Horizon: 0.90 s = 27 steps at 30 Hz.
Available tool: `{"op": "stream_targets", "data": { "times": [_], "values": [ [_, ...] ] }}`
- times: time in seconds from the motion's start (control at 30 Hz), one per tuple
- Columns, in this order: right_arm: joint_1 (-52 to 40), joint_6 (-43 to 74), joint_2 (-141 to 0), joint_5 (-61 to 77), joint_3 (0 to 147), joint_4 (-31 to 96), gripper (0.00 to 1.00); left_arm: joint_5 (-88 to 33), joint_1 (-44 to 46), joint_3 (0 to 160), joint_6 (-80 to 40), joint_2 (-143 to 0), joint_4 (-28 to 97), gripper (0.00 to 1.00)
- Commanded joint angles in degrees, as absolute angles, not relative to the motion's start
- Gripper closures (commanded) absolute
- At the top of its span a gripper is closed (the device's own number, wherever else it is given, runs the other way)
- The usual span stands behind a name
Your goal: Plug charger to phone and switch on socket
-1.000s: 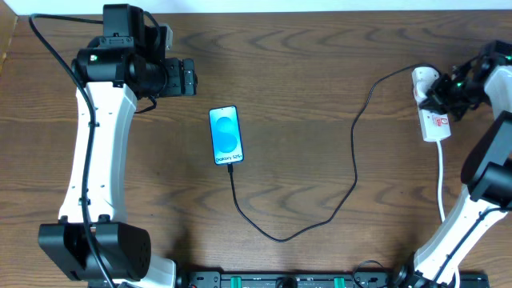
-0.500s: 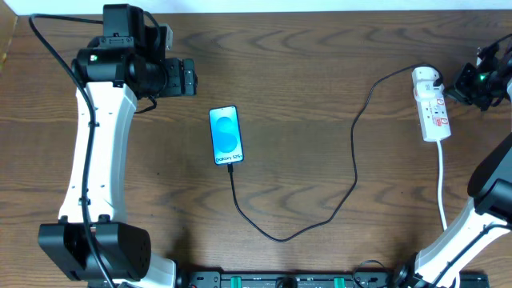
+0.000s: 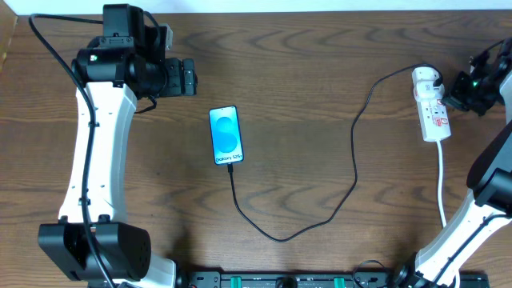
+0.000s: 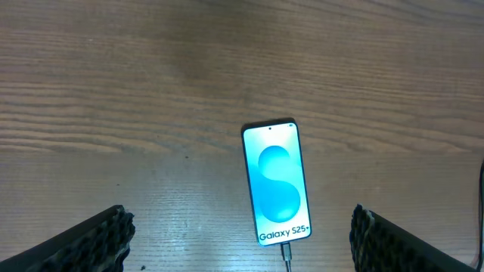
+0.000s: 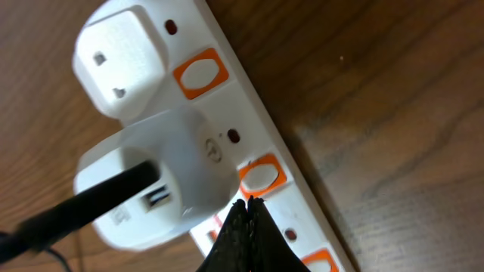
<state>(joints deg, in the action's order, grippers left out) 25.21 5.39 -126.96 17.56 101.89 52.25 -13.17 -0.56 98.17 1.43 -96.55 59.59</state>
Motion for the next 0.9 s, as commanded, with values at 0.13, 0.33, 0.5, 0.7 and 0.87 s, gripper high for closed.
{"op": "stream_targets", "data": {
  "times": [0.13, 0.33, 0.5, 0.7, 0.87],
  "values": [
    [24.9, 2.9, -127.6, 19.5, 102.3, 50.1, 0.99, -12.8, -0.7, 98.7, 1.2, -96.2, 59.7, 0.07],
    [24.7, 2.9, -127.6, 20.1, 102.2, 49.3, 0.99, -12.8, -0.7, 98.8, 1.2, -96.2, 59.7, 0.07],
    [24.4, 2.9, -127.6, 20.3, 101.3, 48.4, 0.99, -12.8, -0.7, 98.8, 1.2, -96.2, 59.7, 0.07],
    [24.3, 3.2, -127.6, 24.2, 98.1, 44.6, 0.99, -12.8, -0.7, 98.7, 1.2, -96.2, 59.7, 0.07],
    [24.3, 4.4, -127.6, 26.4, 95.4, 41.7, 0.99, -12.8, -0.7, 98.7, 1.2, -96.2, 59.7, 0.07]
  ]
}}
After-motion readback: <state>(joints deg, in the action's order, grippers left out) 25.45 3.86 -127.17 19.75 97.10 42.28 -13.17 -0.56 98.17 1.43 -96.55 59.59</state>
